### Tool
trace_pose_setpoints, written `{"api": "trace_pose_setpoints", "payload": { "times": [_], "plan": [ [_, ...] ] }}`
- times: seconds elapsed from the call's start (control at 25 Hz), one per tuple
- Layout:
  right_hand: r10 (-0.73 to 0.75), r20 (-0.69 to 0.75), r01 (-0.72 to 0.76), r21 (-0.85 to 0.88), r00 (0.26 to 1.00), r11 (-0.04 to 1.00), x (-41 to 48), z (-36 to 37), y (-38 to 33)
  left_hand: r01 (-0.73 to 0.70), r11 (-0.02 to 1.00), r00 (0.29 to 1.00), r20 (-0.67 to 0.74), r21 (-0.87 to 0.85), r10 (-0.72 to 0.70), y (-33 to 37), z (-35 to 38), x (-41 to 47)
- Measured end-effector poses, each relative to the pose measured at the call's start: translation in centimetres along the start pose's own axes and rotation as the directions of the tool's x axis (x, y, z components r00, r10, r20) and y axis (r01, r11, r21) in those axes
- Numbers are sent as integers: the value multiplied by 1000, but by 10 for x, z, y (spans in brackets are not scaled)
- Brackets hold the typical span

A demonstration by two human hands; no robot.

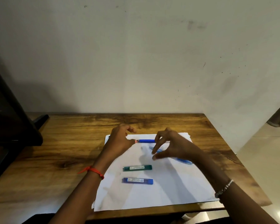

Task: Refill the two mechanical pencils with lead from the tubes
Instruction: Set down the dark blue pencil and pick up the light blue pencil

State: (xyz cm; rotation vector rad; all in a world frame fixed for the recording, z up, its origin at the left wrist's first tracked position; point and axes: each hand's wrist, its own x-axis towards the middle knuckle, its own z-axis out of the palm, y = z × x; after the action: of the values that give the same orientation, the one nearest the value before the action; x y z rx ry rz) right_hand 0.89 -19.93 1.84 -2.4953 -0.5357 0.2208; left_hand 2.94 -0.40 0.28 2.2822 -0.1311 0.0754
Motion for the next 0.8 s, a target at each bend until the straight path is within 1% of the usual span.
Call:
{"api": "trace_pose_setpoints", "payload": {
  "times": [0.04, 0.08, 0.12, 0.24, 0.32, 0.4, 0.52, 0.8],
  "plan": [
    [-34, 75, 36, -30, 997, 999, -3, 6, -10, 5, 1000, 1000, 15, -16, -5, 1, -5, -2],
    [-53, 129, 61, -59, 990, 996, -5, 11, -17, 12, 999, 998, 63, -31, -10, 3, -10, -4],
    [-59, 160, 73, -84, 985, 994, -6, 14, -23, 16, 999, 990, 142, -39, -10, 3, -16, -7],
    [-23, 180, 50, -142, 983, 989, -8, 18, -28, -1, 999, 916, 400, 37, -14, 2, -31, -18],
    [7, 174, 22, -164, 985, 986, -10, 18, -27, -41, 993, 868, 495, 111, -19, -2, -37, -23],
    [23, 167, 6, -170, 986, 986, -12, 19, -27, -94, 978, 829, 558, 186, -27, -5, -41, -26],
    [44, 166, -13, -181, 985, 983, -14, 20, -26, -151, 951, 797, 603, 270, -45, -9, -40, -29],
    [6, 137, 17, -162, 991, 987, -12, 20, -24, -162, 928, 827, 559, 337, -58, -14, -33, -26]
  ]
}}
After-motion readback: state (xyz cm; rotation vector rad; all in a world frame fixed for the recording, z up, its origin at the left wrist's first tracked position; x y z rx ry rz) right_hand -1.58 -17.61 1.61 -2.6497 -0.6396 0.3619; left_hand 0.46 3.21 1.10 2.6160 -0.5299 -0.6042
